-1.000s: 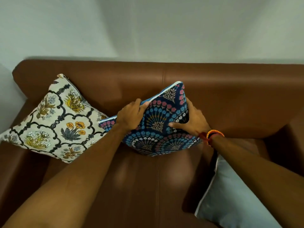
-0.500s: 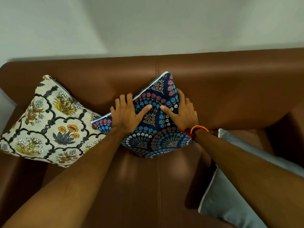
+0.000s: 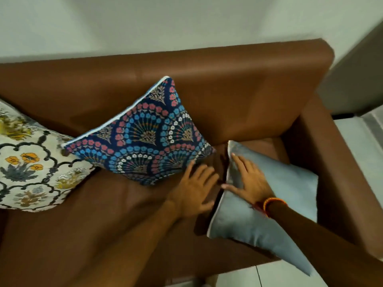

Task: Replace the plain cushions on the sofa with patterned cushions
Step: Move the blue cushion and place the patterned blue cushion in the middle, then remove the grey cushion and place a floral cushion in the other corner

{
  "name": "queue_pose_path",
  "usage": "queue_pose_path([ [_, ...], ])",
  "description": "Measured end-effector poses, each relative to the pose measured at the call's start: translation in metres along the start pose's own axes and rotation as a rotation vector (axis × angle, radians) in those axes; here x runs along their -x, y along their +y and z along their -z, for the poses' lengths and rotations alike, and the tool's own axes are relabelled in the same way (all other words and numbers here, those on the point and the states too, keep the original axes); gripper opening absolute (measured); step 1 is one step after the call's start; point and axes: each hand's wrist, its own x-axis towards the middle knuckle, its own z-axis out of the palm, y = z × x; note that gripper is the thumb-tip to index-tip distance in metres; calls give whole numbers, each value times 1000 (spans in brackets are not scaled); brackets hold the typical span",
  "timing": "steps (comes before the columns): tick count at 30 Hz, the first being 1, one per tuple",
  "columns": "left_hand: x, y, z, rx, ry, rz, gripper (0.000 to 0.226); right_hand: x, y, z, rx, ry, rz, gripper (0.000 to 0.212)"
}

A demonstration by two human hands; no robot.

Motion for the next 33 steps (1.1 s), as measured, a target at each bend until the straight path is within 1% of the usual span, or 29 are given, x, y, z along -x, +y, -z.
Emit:
queue_pose_path([
  [1, 5, 11, -19, -16, -138, 2, 87, 19, 17, -7, 60, -33, 1, 113],
  [2, 4, 27, -38, -14, -228, 10, 92, 42, 42, -12, 132, -69, -15, 115],
  [3, -2, 45, -54, -2, -266, 25, 96, 65, 70, -13, 181, -119, -40, 116],
  [5, -14, 72, -73, 72, -271, 86, 98, 102, 120, -16, 212, -158, -114, 117],
  [7, -30, 88, -78, 84, -226, 98, 98, 124, 154, -18, 162, -118, -271, 116],
  [8, -38, 91, -78, 59, -210, 75, 98, 129, 163, -20, 106, -81, -374, 115],
  [9, -46, 93, -78, 28, -195, 31, 100, 131, 170, -22, -21, -36, -496, 115],
  [10, -54, 95, -77, 4, -207, -17, 103, 130, 175, -24, -223, 18, -645, 119],
  [12, -63, 98, -78, -17, -261, -81, 110, 126, 182, -26, -647, 106, -914, 141],
  [13, -65, 100, -81, -16, -286, -94, 116, 123, 185, -27, -770, 123, -991, 151],
  [14, -66, 103, -84, -8, -317, -89, 121, 121, 187, -28, -841, 108, -1030, 154],
  [16, -62, 110, -92, 11, -349, -48, 133, 121, 187, -31, -912, 48, -1043, 151],
  [19, -59, 122, -101, -14, -323, -17, 150, 117, 193, -31, -973, 77, -1072, 149],
  [20, -59, 129, -102, -31, -313, -24, 154, 117, 195, -28, -985, 102, -1093, 144],
  [21, -57, 135, -105, -55, -303, -39, 155, 115, 196, -26, -992, 108, -1112, 132],
  [22, -55, 143, -108, -90, -306, -63, 152, 115, 197, -23, -1011, 96, -1138, 115],
  [24, -52, 159, -115, -160, -272, -103, 130, 112, 194, -18, -1084, 51, -1164, 84],
  [25, -51, 164, -117, -170, -257, -102, 118, 110, 191, -16, -1123, 30, -1153, 72],
  [27, -54, 167, -115, -174, -238, -75, 108, 105, 186, -13, -1154, 18, -1137, 52],
  [29, -60, 159, -102, -142, -219, -76, 109, 98, 185, -2, -1204, 25, -1129, 37],
  [30, -64, 151, -91, -113, -209, -101, 110, 95, 188, 7, -1243, 34, -1117, 33],
  [31, -68, 140, -80, -87, -178, -148, 106, 92, 193, 17, -1304, 53, -1106, 30],
  [33, -82, 111, -50, -15, -44, -205, 82, 84, 204, 41, -1494, 142, -1031, 29],
])
